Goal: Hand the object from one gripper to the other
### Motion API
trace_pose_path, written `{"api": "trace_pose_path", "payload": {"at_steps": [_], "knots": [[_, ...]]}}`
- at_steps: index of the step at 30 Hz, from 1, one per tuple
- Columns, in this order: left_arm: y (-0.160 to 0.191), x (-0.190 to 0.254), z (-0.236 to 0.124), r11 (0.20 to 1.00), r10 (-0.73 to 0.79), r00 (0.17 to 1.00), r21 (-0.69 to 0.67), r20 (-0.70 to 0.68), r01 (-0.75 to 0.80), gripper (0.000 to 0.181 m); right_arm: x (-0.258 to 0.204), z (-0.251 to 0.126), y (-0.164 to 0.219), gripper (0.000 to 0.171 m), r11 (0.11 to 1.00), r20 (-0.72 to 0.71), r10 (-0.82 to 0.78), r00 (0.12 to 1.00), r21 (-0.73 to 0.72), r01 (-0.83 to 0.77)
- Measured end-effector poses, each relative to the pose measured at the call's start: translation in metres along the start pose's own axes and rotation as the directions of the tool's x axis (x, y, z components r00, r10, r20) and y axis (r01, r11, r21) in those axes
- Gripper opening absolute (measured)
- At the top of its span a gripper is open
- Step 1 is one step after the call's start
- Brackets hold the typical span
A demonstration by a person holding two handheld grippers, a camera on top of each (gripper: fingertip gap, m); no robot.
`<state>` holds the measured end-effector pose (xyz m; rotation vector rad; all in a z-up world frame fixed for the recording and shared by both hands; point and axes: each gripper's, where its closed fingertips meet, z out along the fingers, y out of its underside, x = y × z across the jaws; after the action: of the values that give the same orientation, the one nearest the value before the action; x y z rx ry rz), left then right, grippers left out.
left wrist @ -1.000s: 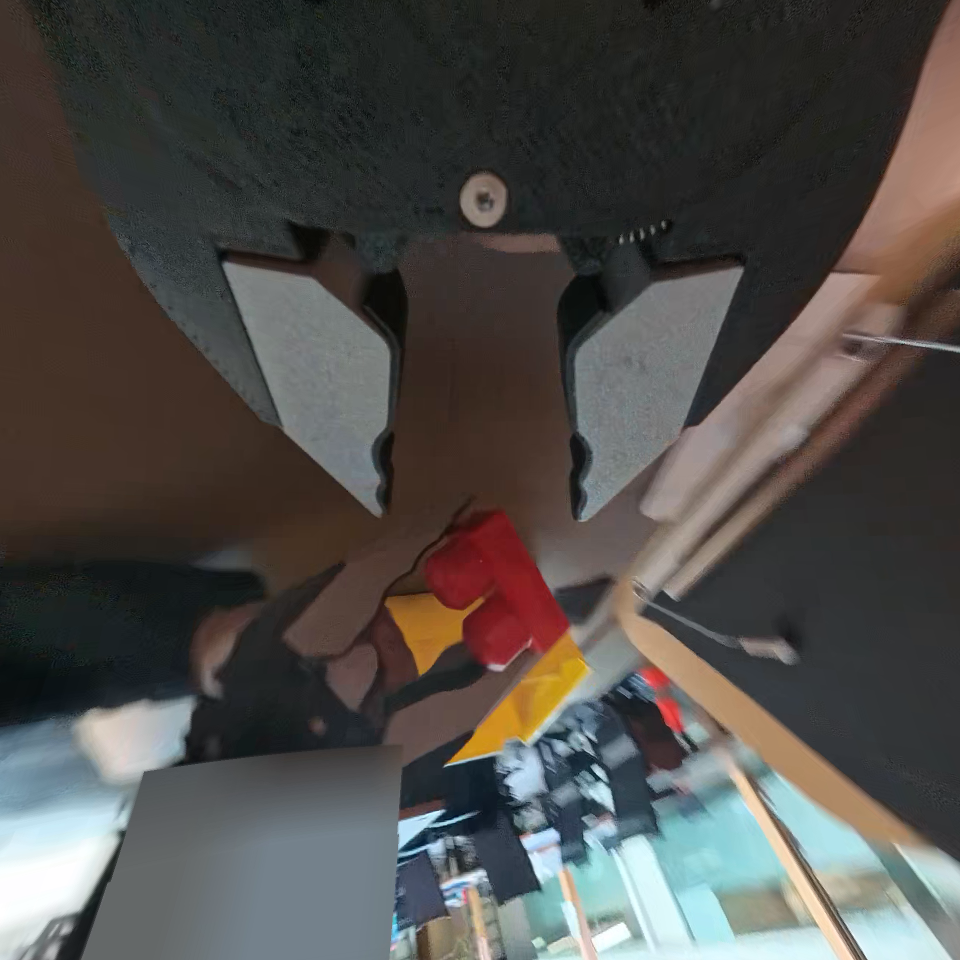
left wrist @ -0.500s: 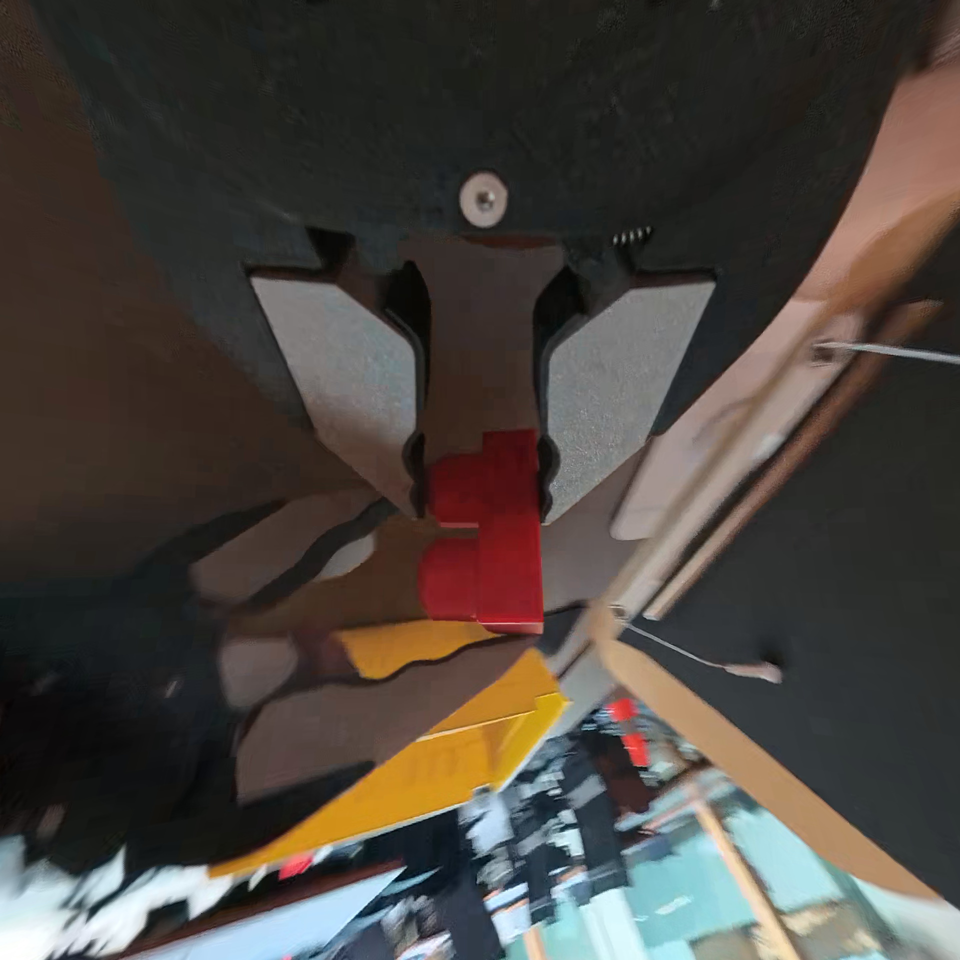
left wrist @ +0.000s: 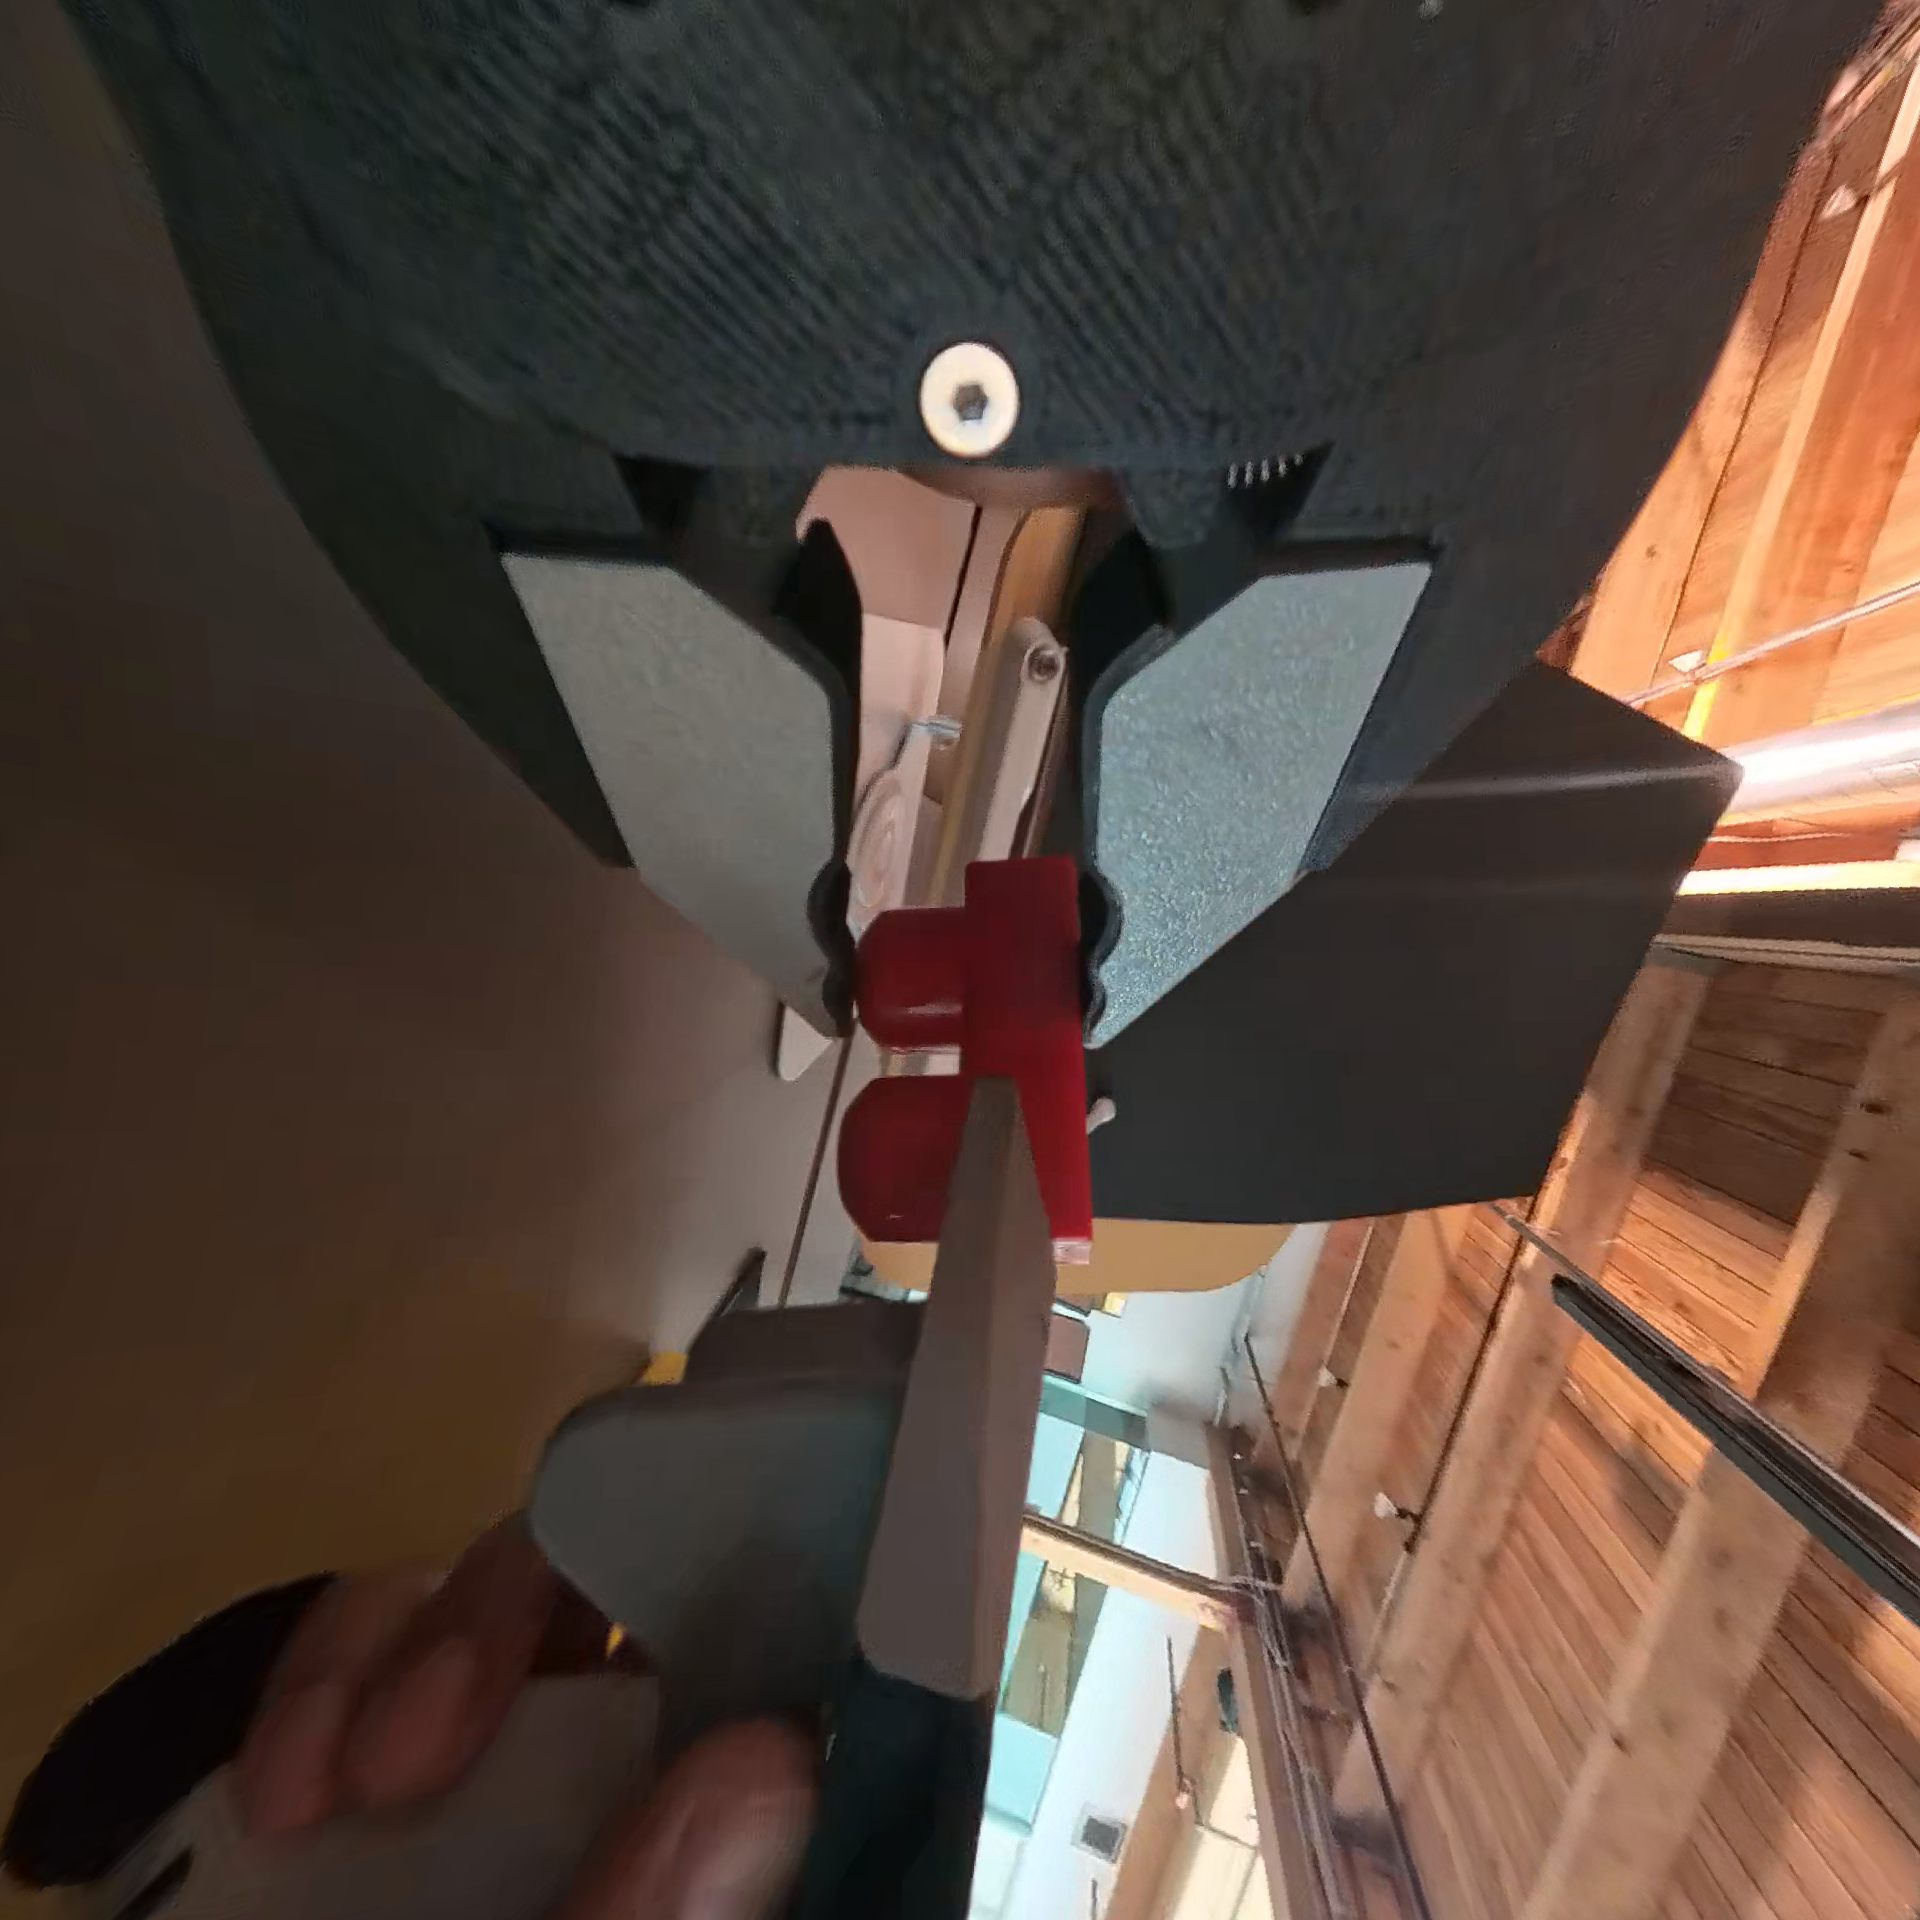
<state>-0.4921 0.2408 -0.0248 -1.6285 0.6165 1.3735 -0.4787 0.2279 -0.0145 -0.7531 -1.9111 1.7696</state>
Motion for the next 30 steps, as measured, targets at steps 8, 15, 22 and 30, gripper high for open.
{"api": "trace_pose_path", "payload": {"at_steps": [8, 15, 22, 30], "knots": [[0.017, 0.007, 0.009, 0.957, -0.285, 0.956, -0.077, -0.072, 0.28, 0.064, 0.047, -0.025, -0.019, 0.033, 0.911, -0.43, -0.411, 0.804, -0.162, 0.379], [0.046, 0.03, 0.019, 0.92, -0.351, 0.929, -0.226, -0.114, 0.32, 0.048, 0.064, -0.124, -0.105, 0.033, 0.606, -0.751, -0.661, -0.003, -0.536, 0.588], [0.037, 0.039, 0.02, 0.89, -0.433, 0.887, -0.228, -0.16, 0.394, 0.049, 0.067, -0.237, -0.152, 0.033, 0.717, -0.904, -0.402, -0.148, -0.411, 0.563], [0.037, 0.048, 0.02, 0.876, -0.464, 0.863, -0.247, -0.199, 0.414, 0.048, 0.185, -0.282, -0.025, 0.054, 0.903, -0.906, -0.411, 0.096, -0.419, -0.09]]}}
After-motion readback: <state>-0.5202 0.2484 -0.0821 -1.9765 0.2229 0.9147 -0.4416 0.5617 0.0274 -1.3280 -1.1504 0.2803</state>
